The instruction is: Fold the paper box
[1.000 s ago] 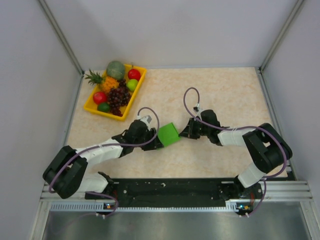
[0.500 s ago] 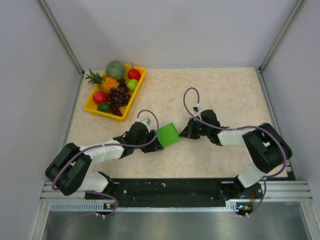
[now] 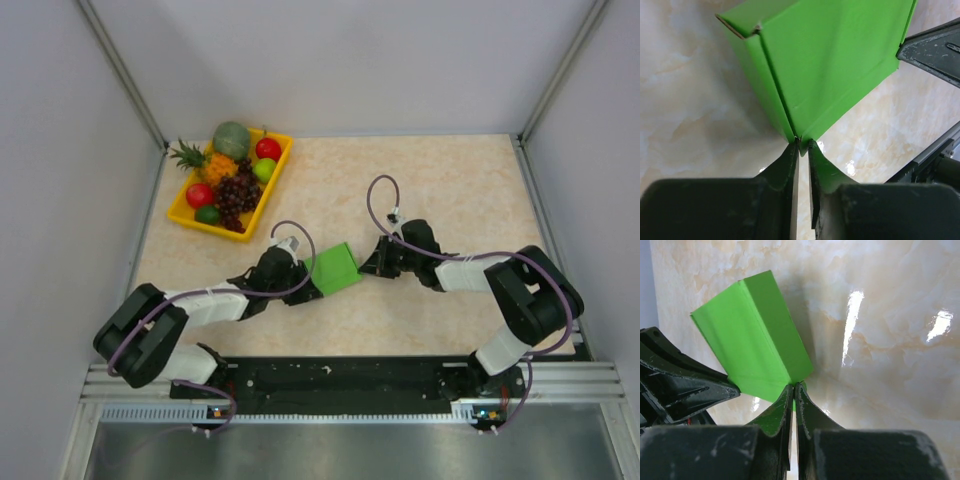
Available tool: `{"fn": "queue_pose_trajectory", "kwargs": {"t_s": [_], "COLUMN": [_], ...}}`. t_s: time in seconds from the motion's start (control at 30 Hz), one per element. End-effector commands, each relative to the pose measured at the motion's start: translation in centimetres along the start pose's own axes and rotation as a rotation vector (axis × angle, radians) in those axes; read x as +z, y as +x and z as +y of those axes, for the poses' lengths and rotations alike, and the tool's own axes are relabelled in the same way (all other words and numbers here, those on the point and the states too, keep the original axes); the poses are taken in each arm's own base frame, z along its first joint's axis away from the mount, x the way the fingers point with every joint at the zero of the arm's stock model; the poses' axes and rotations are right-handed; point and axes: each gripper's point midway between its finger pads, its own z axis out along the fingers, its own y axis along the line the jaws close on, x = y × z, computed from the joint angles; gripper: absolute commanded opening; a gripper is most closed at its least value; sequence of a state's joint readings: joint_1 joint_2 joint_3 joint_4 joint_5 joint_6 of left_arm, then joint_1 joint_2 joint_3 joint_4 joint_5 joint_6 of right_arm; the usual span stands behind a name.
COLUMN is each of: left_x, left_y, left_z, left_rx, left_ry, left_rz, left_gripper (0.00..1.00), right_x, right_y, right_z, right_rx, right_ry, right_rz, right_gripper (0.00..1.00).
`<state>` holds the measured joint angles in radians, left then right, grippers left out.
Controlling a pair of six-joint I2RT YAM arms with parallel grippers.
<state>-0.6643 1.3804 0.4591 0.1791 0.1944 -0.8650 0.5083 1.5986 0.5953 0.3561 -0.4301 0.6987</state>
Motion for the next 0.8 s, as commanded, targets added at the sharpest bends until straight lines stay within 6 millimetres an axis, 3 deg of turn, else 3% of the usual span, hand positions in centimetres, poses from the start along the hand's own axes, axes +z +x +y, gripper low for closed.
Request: {"fn": "queue_pose_trajectory", "kwargs": {"t_s": [0.0, 0.1, 0.27, 0.5, 0.77], "left_x": [-0.6, -0.6, -0.7, -1.3, -1.2], "left_y": [-2.5, -2.3, -1.6, -2.2, -2.3], "left_z": [-2.4, -2.6, -2.7, -2.6, -2.6], "left_rx": [0.040, 0.046, 0.029, 0.028, 0.025], "left_ry": [0.104, 0.120, 0.152, 0.147, 0.148], "left_rz": [-0.117, -0.110, -0.077, -0.102, -0.089], "left_gripper": [0.04, 0.00, 0.00, 0.00, 0.00], "right_x": [0.2, 0.2, -0.2, -1.0, -0.9], "right_y": [-0.1, -0.1, 0.1, 0.5, 0.9], "right_z": [1.4, 1.4, 1.7, 1.6, 1.6], "right_rx": [-0.027, -0.032, -0.041, -0.021, -0.032], "right_ry": [-0.064, -0.065, -0.092, -0.138, -0.160], "right_rz": [0.005, 0.008, 0.028, 0.035, 0.043], "right_gripper": [0.00, 0.01, 0.13, 0.26, 0.31]}}
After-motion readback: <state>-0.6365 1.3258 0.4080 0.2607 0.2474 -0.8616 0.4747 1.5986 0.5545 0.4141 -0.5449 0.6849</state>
